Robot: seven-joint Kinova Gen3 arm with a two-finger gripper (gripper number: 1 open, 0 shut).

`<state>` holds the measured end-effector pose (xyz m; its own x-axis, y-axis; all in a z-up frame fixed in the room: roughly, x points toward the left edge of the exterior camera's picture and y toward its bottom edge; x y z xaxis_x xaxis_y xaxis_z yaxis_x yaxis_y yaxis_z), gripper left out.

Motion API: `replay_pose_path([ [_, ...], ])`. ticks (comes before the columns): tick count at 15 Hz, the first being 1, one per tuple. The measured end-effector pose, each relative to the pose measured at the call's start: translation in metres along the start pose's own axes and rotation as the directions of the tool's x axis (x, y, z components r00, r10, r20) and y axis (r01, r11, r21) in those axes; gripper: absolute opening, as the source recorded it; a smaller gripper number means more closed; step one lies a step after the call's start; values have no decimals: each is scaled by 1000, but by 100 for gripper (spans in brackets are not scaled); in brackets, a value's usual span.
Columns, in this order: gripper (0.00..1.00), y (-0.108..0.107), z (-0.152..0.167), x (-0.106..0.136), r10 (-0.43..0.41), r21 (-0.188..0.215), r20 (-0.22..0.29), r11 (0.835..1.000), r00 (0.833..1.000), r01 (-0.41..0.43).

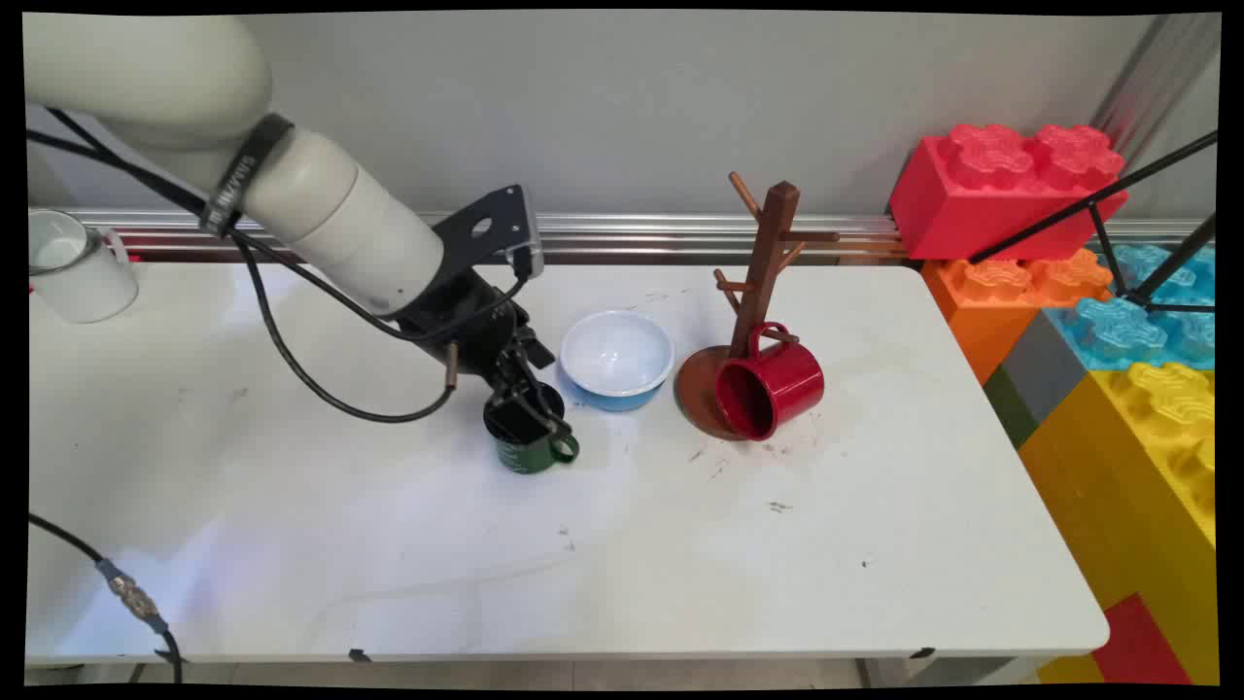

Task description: Pick up the red mug from the rack

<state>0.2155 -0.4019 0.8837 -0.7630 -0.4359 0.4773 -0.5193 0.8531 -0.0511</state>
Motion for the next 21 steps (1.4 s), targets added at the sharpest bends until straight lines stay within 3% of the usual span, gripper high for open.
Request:
replay_pose_path([
  [7,100,13,26,4,-49,18,-92,999,995,51],
  [13,100,36,61,34,-64,21,-94,998,994,66],
  [21,100,48,112,77,-120,27,-82,992,989,122],
])
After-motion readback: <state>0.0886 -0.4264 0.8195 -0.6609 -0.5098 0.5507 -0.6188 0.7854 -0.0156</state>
